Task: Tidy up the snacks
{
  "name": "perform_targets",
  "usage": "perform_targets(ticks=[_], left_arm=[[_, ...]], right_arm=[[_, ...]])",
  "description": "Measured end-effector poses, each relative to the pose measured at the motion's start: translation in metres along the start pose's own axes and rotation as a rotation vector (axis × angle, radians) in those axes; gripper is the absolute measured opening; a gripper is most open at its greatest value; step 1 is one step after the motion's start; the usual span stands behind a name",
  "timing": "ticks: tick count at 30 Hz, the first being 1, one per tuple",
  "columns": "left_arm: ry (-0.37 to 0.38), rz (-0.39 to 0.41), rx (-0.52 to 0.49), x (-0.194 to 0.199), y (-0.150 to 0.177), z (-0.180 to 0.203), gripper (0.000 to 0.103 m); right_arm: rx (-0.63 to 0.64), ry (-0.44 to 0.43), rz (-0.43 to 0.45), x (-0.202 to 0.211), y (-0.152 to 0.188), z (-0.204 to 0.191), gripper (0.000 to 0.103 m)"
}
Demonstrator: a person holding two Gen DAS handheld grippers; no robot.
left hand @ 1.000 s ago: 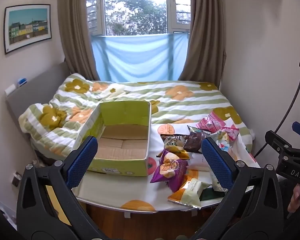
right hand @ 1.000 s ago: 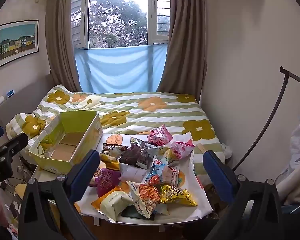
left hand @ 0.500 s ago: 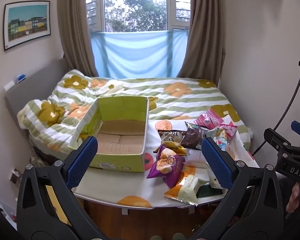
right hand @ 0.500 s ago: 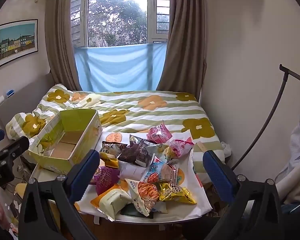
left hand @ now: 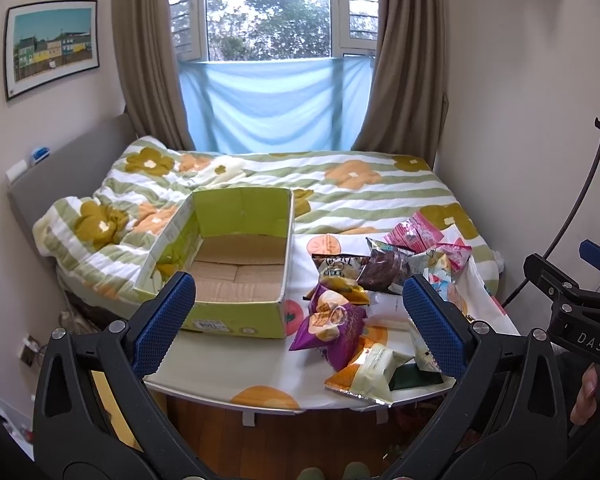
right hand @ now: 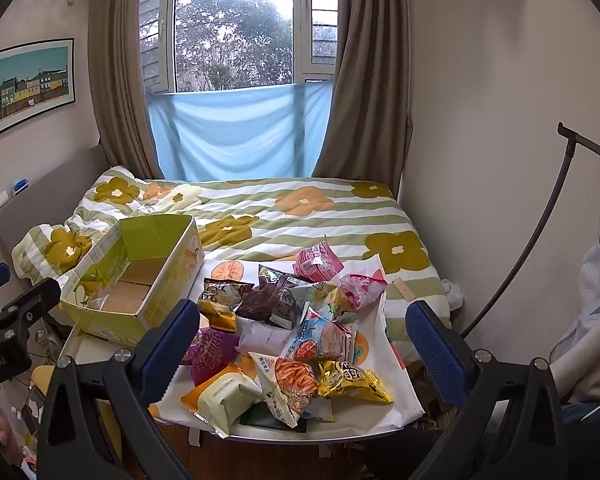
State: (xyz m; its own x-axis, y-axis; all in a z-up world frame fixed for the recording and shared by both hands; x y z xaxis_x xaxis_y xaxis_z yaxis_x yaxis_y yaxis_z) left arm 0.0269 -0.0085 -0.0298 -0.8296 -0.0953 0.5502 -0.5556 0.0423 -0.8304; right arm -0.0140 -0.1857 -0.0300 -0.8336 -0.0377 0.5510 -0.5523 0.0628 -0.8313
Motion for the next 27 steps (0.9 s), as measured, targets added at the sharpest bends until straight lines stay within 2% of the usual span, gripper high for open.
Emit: perform_targets(ticks=[27], left_arm=[[0.000, -0.001, 0.000, -0.0005, 0.0002, 0.0008, 0.103]], right_arm=[[-0.004, 0.000, -0.003, -0.0012, 0.0035, -0.0005, 0.103]])
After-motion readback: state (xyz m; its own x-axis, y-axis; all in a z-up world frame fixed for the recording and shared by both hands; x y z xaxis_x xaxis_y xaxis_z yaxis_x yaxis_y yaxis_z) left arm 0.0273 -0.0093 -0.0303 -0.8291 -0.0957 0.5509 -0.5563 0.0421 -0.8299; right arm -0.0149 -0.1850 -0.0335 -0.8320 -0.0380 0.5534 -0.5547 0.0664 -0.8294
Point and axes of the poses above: each gripper's, at about its wrist camera, not at the fingertips, and x roughly against the way its jaws point, z to its right, y to its underside, the point moved 4 cm from there along -x, roughly the way its jaws point, and after that the axes turned 7 degrees about -y, right-handed, at the moved point
